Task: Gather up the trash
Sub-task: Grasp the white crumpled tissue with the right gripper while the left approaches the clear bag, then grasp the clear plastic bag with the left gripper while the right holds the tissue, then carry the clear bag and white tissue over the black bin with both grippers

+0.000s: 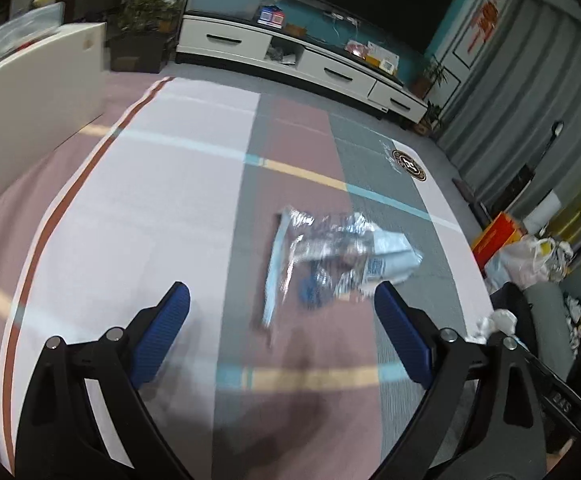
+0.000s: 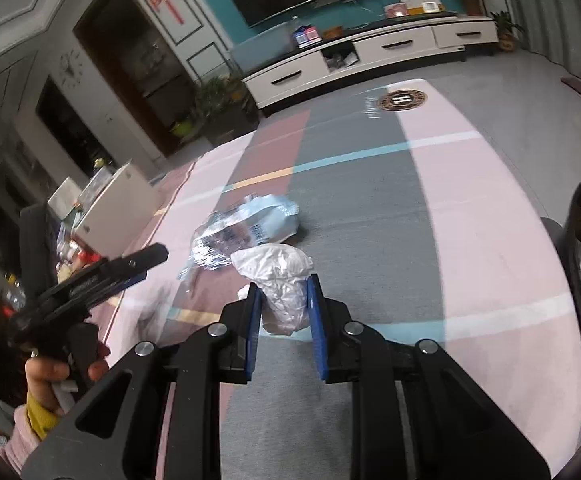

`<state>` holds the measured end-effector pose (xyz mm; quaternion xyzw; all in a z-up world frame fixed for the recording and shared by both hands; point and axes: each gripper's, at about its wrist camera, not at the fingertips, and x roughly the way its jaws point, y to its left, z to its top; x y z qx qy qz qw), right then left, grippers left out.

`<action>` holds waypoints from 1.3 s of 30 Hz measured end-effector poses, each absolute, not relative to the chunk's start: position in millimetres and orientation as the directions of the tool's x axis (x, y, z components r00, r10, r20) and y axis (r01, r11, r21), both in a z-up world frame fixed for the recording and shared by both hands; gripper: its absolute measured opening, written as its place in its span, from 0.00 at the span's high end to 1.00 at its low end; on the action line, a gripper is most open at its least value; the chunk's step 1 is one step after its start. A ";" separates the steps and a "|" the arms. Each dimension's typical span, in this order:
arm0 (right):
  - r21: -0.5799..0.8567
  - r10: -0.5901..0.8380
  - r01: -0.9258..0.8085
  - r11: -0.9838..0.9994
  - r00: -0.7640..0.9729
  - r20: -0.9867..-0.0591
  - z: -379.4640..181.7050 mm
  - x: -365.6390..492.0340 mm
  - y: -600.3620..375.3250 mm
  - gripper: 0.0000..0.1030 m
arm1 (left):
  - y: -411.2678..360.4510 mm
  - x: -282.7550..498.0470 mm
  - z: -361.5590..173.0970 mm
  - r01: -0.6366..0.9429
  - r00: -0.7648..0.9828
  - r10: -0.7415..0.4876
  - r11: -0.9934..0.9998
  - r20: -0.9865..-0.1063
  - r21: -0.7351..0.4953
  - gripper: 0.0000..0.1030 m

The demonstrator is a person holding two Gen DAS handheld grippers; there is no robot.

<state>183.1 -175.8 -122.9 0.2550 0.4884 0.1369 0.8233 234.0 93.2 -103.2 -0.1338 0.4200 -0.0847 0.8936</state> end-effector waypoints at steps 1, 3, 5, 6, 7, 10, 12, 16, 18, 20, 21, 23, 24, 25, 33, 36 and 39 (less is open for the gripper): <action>0.559 0.477 0.028 0.829 0.486 -0.732 -123.2 183.2 -176.4 0.77 | 89.9 238.5 -104.2 0.051 0.629 -0.267 0.951 -0.730 -0.305 0.09; 0.564 0.478 0.031 0.825 0.492 -0.727 -123.1 183.9 -180.1 0.77 | 81.9 249.7 -109.0 0.070 0.619 -0.272 0.954 -0.736 -0.293 0.09; 0.550 0.468 0.022 0.835 0.495 -0.732 -121.6 183.5 -180.7 0.77 | 77.2 257.0 -115.5 0.086 0.605 -0.285 0.952 -0.743 -0.294 0.10; 0.545 0.466 0.018 0.838 0.495 -0.733 -120.9 183.1 -180.8 0.77 | 74.5 261.6 -119.8 0.087 0.596 -0.278 0.955 -0.753 -0.284 0.10; 0.543 0.465 0.015 0.840 0.496 -0.733 -120.3 183.0 -180.8 0.77 | 72.7 263.3 -122.9 0.092 0.591 -0.277 0.956 -0.758 -0.278 0.14; 0.543 0.465 0.013 0.840 0.499 -0.731 -118.8 181.8 -182.4 0.77 | 69.2 269.1 -132.2 0.092 0.567 -0.265 0.961 -0.780 -0.260 0.49; 0.543 0.461 0.022 0.839 0.502 -0.732 -119.4 182.1 -184.6 0.77 | 67.0 269.2 -136.6 0.100 0.560 -0.270 0.961 -0.784 -0.260 0.64; 0.538 0.451 0.032 0.843 0.504 -0.737 -120.6 180.6 -186.3 0.77 | 69.0 260.7 -133.4 0.111 0.563 -0.297 0.952 -0.771 -0.285 0.86; 0.532 0.445 0.034 0.846 0.505 -0.739 -120.5 180.2 -186.8 0.77 | 68.1 251.2 -126.3 0.121 0.578 -0.299 0.952 -0.760 -0.282 0.89; 0.528 0.438 0.038 0.848 0.509 -0.741 -119.6 179.0 -188.3 0.77 | 65.4 241.2 -119.5 0.120 0.589 -0.281 0.957 -0.757 -0.263 0.91; 0.529 0.438 0.040 0.848 0.510 -0.740 -119.4 179.2 -189.6 0.77 | 63.7 234.2 -115.5 0.112 0.595 -0.266 0.962 -0.758 -0.250 0.91; 0.531 0.434 0.049 0.846 0.517 -0.738 -118.2 177.8 -193.3 0.77 | 60.1 223.2 -108.2 0.107 0.606 -0.257 0.964 -0.753 -0.243 0.91; 0.530 0.430 0.052 0.847 0.519 -0.739 -118.1 178.1 -195.2 0.77 | 57.9 216.1 -103.9 0.104 0.613 -0.250 0.966 -0.749 -0.237 0.91; 0.528 0.424 0.059 0.847 0.523 -0.739 -117.2 177.2 -197.6 0.77 | 56.8 211.3 -100.5 0.102 0.620 -0.242 0.968 -0.747 -0.229 0.91; 0.502 0.385 0.075 0.862 0.548 -0.743 -109.1 170.2 -214.9 0.77 | 41.4 170.7 -78.2 0.095 0.651 -0.213 0.975 -0.728 -0.200 0.91; 0.495 0.371 0.085 0.865 0.555 -0.744 -106.8 166.9 -223.1 0.77 | 34.1 161.9 -74.0 0.105 0.650 -0.213 0.976 -0.730 -0.191 0.91; 0.490 0.358 0.094 0.867 0.567 -0.742 -102.3 162.3 -230.8 0.77 | 22.6 155.1 -68.3 0.118 0.657 -0.207 0.978 -0.725 -0.172 0.91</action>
